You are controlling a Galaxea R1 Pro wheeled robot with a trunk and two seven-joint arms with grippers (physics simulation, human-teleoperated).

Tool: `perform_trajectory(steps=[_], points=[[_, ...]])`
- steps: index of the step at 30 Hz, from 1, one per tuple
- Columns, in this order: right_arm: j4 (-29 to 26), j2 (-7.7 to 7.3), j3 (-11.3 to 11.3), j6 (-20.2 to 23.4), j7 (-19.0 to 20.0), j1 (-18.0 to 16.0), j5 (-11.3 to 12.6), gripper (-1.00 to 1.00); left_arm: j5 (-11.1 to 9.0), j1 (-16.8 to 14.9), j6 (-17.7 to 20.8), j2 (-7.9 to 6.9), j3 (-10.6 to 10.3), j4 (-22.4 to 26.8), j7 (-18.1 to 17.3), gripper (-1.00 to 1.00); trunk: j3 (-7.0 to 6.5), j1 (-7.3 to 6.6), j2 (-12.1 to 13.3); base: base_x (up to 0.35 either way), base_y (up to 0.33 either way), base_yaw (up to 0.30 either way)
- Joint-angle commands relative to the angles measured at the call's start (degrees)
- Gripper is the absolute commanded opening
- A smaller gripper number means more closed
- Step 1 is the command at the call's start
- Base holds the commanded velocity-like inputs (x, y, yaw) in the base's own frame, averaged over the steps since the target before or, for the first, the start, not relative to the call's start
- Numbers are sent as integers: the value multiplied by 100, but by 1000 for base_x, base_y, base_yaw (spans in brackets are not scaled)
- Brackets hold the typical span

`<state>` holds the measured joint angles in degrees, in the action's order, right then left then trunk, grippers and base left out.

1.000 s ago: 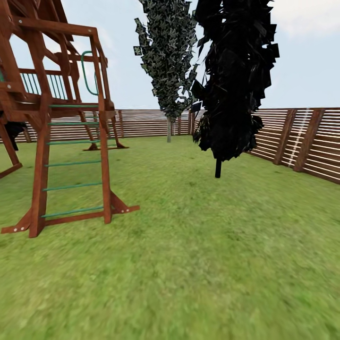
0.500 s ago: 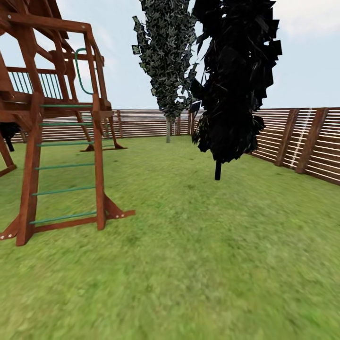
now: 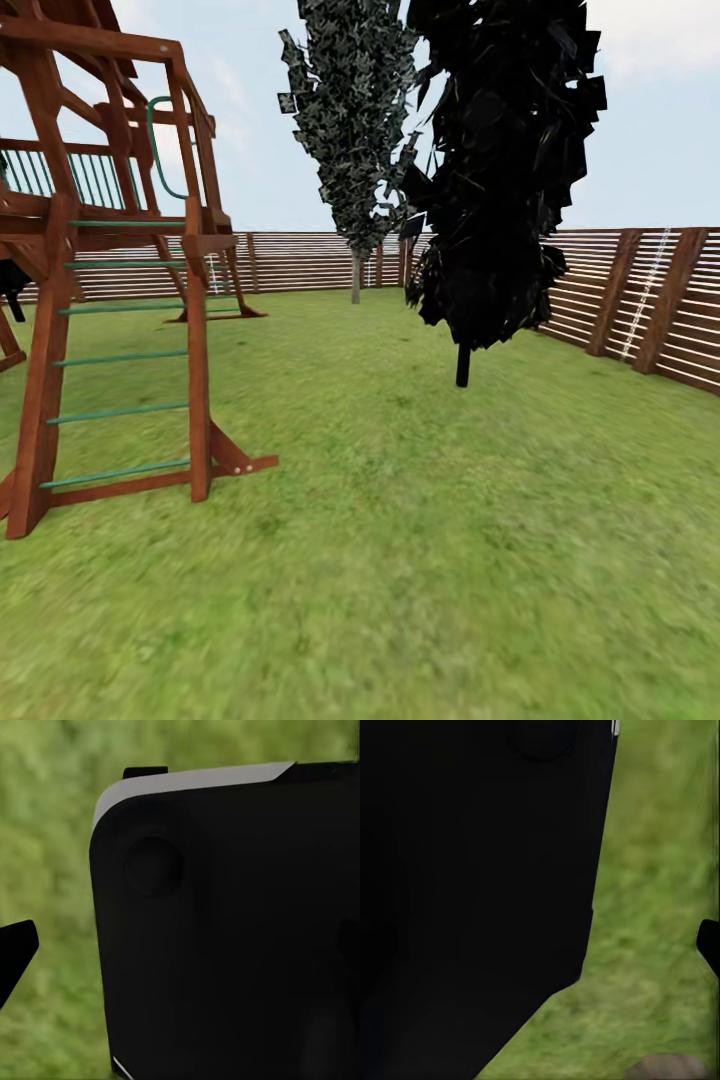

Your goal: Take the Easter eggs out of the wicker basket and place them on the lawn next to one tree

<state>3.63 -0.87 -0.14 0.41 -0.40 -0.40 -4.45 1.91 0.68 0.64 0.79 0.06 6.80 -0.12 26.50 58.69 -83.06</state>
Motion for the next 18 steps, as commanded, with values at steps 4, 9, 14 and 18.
perform_trajectory(steps=[4,9,14,18], points=[[6,6,-4,3,-4,-4,-47,100,20,3,6,0,2,14,-3,100,4,3,-2,311,-110,199],[6,8,-4,3,-4,-4,-47,100,20,6,6,0,2,14,-1,100,4,3,-2,312,-110,253],[6,8,-4,3,-4,-4,-47,100,20,6,6,0,2,14,-3,100,4,3,-2,312,-110,231],[6,1,-5,3,-4,-4,-46,100,20,5,6,0,2,14,-3,100,4,3,-2,312,-110,56]])
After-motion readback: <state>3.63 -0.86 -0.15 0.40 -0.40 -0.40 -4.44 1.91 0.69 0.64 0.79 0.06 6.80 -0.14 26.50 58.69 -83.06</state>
